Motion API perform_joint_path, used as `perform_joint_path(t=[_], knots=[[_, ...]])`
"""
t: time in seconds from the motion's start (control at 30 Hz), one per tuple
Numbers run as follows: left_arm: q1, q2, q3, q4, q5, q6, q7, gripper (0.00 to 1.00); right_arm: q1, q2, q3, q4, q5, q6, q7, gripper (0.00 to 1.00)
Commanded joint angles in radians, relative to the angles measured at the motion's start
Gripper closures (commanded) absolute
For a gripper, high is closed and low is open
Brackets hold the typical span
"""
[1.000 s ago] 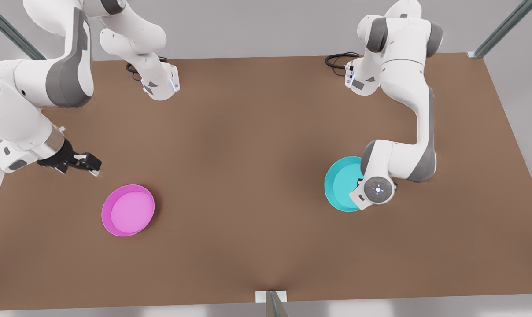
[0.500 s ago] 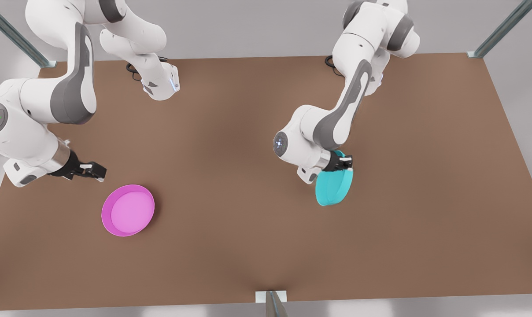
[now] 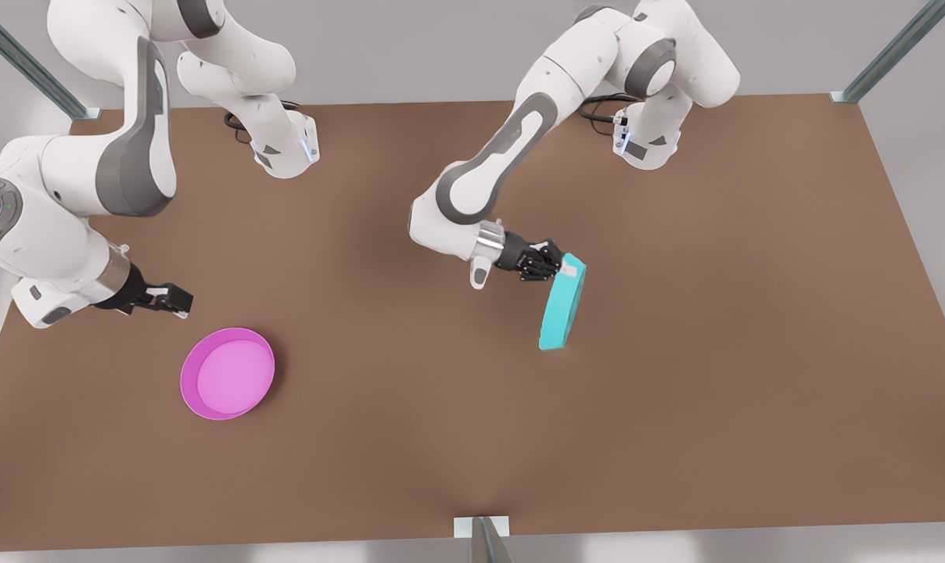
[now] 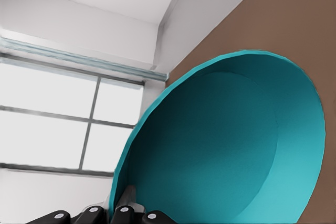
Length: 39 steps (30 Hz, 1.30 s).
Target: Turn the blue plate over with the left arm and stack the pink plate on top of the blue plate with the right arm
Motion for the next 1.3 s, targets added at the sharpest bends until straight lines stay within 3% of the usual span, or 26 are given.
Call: perform_joint_path(t=[0.0, 0.53, 1.27], knots=[[-0.004, 0.009, 0.001, 0.011, 0.035, -0.006, -0.001, 0.79, 0.001, 0.000, 0.000, 0.000, 0.000, -0.001, 0.000, 0.00], [-0.173, 0.144, 0.002, 0.076, 0.099, -0.062, -0.309, 0.79, 0.020, 0.028, 0.002, 0.018, -0.014, -0.006, -0.003, 0.00], [-0.182, 0.293, 0.002, 0.099, 0.122, -0.039, -0.477, 0.76, 0.023, 0.034, 0.002, 0.015, -0.009, 0.000, 0.000, 0.00]])
